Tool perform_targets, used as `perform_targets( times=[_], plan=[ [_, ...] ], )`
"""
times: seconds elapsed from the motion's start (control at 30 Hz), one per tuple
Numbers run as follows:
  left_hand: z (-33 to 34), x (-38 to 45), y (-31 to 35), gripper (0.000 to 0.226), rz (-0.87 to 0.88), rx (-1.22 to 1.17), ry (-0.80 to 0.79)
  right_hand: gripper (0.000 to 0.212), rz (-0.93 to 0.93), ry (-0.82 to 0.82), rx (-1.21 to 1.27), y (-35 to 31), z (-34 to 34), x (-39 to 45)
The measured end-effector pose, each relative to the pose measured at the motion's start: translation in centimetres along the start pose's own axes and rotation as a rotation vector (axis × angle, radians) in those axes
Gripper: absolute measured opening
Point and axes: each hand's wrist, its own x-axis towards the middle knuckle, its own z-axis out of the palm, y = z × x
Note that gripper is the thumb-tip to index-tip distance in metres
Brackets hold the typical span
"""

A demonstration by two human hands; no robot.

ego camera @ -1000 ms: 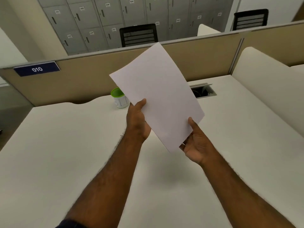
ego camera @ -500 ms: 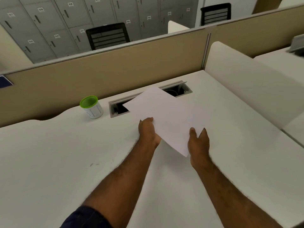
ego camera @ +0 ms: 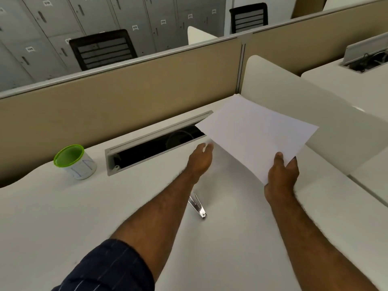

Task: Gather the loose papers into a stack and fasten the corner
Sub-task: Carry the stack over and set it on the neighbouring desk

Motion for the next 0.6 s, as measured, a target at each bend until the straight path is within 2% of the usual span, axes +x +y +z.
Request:
perform_targets(
  times=[0.1, 0.17, 0.3, 0.43, 0.6],
  plan=[
    [-1.1, 3.2, -4.1, 0.061, 0.134, 0.586, -0.071, 0.022, 0.009, 0.066, 0.017, 0.3, 0.2, 3.0],
    [-1.8, 4.9, -6.2, 0.059, 0.184, 0.824, -0.104, 0.022, 0.021, 0.113, 0.026, 0.7, 0.3, 4.7],
    [-1.8, 6.5, -7.7, 0.059, 0.243, 0.901, -0.088, 0.025, 0.070, 0.172, 0.082, 2.0, 1.1, 7.4],
    [-1.6, 6.6, -8.9, 0.063, 0.239, 0.954, -0.091, 0.025, 0.118, 0.200, 0.111, 3.1, 2.9, 9.1],
    [-1.2, 6.7, -9.1, 0.066, 0.214, 0.966, -0.098, 0.035, 0.167, 0.206, 0.100, 3.5, 4.9, 11.1]
  ],
)
